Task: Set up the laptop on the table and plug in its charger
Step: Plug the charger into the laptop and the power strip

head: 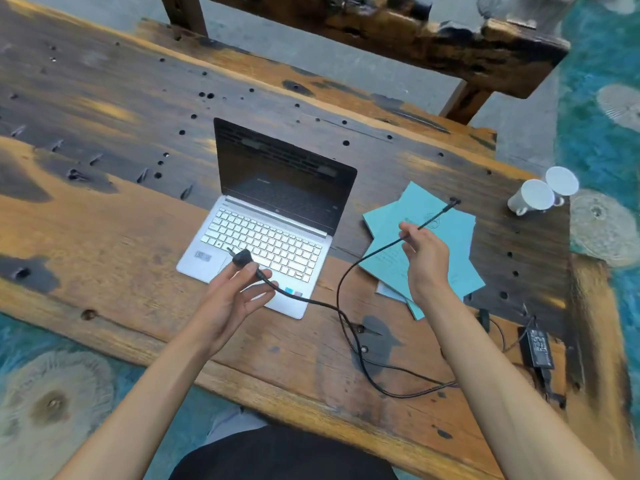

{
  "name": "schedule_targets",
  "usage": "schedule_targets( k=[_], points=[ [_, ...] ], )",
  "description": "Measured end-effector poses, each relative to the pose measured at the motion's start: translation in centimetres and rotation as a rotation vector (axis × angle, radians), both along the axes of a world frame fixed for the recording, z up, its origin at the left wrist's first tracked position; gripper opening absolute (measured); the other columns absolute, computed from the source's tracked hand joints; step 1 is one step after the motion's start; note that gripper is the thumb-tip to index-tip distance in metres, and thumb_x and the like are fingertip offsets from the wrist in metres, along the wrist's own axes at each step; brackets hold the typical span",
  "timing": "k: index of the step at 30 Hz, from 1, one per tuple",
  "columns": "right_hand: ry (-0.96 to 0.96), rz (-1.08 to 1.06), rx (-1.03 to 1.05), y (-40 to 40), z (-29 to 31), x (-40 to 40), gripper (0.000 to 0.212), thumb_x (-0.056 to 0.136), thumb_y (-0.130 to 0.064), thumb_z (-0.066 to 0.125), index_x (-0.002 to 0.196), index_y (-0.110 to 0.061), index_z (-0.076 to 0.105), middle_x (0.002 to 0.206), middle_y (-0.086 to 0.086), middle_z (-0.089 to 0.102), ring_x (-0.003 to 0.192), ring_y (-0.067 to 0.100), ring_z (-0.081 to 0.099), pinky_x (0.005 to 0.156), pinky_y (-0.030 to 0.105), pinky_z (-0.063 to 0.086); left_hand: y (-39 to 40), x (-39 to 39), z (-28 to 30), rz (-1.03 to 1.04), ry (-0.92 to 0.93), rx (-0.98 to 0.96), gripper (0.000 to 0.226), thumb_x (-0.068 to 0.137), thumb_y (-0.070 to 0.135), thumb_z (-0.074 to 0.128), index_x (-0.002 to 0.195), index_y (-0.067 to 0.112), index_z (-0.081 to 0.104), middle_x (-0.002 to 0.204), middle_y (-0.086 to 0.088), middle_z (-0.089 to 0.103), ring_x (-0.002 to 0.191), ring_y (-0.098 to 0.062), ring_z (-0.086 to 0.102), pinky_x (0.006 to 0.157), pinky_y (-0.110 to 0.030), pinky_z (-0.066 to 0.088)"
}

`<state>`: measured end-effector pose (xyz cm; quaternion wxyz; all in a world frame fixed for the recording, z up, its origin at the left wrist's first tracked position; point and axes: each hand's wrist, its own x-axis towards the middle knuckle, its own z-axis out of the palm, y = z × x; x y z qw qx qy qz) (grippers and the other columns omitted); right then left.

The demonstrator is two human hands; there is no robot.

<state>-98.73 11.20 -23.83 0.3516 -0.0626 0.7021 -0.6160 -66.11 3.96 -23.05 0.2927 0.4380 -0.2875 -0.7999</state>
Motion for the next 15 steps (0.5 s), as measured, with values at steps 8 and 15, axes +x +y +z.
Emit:
schedule_targets(
  k=[8,15],
  points=[
    [-0.138,-0.127,0.072,1.6,-1.1,-0.8,0.03,0.106,-0.032,0.039,0.133,-0.018,0.04,0.065,0.008,0.071,0.043,0.009,0.052,0.044,0.02,0.044,-4.4,-1.9,-1.4,-0.26,-0.441,-0.178,0.011,0.095,0.03,0.067,0.102,0.022,0.068,0.084,-0.006,0.071,0.081,-0.026,0.076,0.071,-0.031,0.059],
    [0.099,0.046,0.285,1.5,-5.5,1.6,0.045,0.106,-0.048,0.023,0.14,-0.024,0.042,0.048,-0.006,0.054,0.041,0.007,0.045,0.04,0.024,0.038,-6.2,-5.5,-3.8,-0.475,-0.741,-0.452,0.026,0.105,0.024,0.045,0.126,0.014,0.056,0.092,-0.005,0.059,0.077,-0.02,0.06,0.088,-0.047,0.056]
  ],
)
